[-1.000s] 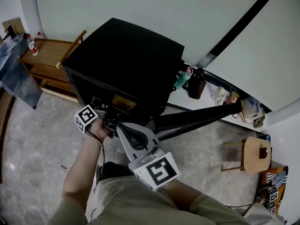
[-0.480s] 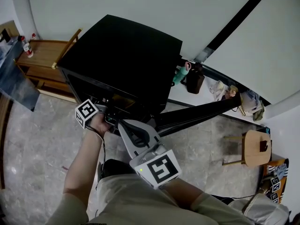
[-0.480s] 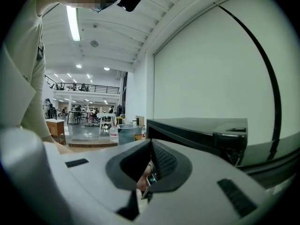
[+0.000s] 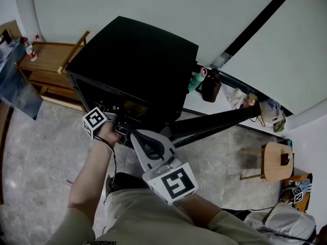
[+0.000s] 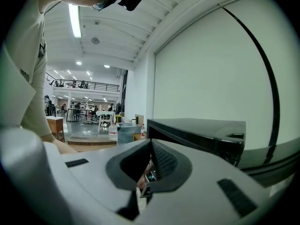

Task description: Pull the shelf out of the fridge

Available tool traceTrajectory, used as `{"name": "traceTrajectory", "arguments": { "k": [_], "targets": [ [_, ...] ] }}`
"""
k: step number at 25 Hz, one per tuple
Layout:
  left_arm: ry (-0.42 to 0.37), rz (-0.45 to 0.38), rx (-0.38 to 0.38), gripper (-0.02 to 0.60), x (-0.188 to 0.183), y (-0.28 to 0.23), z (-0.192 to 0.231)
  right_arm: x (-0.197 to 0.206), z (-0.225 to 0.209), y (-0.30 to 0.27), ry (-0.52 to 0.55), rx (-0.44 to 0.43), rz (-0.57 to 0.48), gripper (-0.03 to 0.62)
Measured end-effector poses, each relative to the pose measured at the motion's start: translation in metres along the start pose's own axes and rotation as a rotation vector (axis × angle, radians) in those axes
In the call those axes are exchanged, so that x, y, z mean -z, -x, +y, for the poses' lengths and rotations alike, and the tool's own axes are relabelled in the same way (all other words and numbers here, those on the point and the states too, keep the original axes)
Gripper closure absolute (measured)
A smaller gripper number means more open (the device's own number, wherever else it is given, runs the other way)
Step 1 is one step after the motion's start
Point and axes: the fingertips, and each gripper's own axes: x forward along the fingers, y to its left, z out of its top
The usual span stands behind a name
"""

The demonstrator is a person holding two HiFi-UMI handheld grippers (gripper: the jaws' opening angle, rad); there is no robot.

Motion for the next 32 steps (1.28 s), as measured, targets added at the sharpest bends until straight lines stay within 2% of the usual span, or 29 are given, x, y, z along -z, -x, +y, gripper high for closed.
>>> {"name": "traceTrajectory", "arguments": {
  "k": [32],
  "targets": [
    [0.026,0.035,-0.018,0.571,0.019,0.094,-0.005,-0.003,0.026,0.018,-0.032,-0.047,0.062,0.597]
  ]
}}
